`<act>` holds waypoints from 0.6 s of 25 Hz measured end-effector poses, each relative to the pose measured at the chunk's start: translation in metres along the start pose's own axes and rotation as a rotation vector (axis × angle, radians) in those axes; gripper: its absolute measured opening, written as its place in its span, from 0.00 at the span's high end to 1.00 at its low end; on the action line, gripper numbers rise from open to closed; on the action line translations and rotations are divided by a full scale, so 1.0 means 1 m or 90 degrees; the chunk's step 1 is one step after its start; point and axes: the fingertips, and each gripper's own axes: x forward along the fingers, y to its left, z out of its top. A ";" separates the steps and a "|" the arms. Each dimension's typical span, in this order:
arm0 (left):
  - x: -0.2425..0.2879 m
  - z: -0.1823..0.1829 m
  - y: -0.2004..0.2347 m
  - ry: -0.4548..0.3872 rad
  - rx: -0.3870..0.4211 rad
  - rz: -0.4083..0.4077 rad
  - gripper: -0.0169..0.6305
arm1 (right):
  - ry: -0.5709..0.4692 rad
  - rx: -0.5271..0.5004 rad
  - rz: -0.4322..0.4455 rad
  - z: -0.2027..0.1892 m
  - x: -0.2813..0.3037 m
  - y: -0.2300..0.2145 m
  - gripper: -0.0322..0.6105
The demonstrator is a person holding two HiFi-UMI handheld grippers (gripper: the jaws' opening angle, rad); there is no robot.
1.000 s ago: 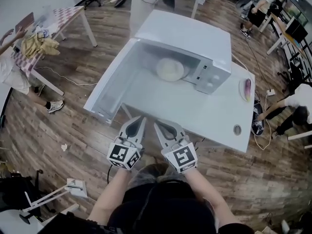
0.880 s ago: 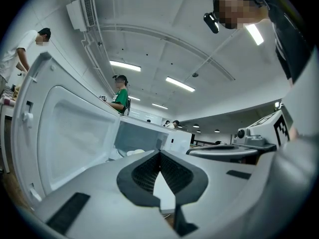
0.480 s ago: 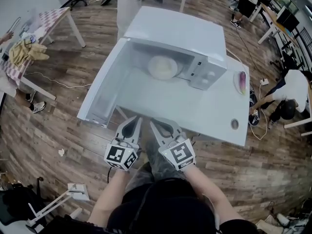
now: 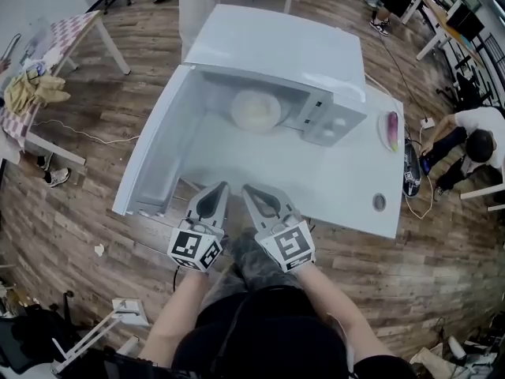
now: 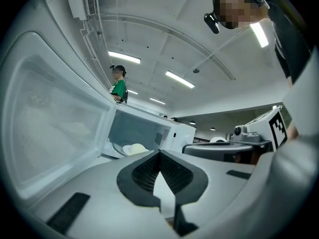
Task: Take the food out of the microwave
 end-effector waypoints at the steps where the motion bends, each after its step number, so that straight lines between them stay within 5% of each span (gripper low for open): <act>1: 0.005 0.001 0.001 0.001 0.000 -0.001 0.96 | 0.002 0.003 -0.003 0.000 0.001 -0.004 0.92; 15: 0.071 -0.005 0.025 0.017 -0.018 -0.001 0.96 | 0.053 0.061 -0.046 -0.025 0.034 -0.071 0.92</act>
